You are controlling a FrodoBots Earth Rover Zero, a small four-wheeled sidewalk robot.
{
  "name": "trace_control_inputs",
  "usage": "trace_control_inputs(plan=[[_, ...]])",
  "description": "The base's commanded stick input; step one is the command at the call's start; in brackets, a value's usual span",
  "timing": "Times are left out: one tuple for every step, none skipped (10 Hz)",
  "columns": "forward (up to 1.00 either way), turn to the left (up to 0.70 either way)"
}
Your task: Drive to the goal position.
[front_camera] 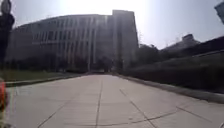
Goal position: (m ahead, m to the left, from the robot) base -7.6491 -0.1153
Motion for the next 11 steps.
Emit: trace_control_inputs(plan=[[0.7, 0.0], [0.7, 0.0], [0.7, 0.0], [0.7, 0.0], [0.7, 0.0], [0.7, 0.0], [0.7, 0.0], [0.7, 0.0], [0.7, 0.0], [0.7, 0.0], [0.7, 0.0]])
